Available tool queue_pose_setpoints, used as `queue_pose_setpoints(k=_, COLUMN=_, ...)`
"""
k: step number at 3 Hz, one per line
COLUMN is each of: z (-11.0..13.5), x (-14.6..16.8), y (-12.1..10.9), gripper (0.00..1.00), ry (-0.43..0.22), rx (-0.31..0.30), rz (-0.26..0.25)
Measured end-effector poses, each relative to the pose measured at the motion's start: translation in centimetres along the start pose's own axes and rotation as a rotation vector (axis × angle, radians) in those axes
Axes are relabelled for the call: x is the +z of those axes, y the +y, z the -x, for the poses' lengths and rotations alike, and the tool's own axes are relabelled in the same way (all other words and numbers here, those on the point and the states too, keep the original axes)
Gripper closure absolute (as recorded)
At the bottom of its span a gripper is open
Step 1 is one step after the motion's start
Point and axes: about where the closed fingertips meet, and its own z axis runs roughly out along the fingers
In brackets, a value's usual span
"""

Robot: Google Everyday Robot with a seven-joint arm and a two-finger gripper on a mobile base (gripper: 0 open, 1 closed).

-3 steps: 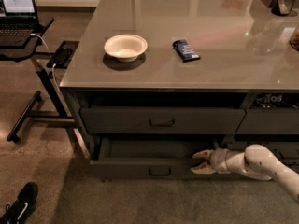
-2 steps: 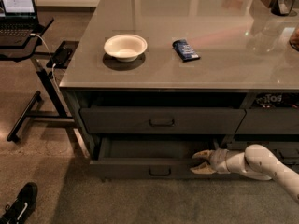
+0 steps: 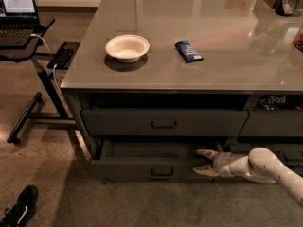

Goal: Open middle drawer

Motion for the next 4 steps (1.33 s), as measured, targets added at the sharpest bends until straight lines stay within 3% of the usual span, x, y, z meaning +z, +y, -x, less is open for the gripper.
queue_pose_setpoints(k=3, z=-0.1, x=-1.4, y=1.4, gripper=0.88, ry=0.0, rx=0.001, rz=0.014)
queue_pose_setpoints(k=4, z=0.2, x=-2.2, y=2.9, gripper=1.0, ry=0.003, rx=-0.045, rz=0.029)
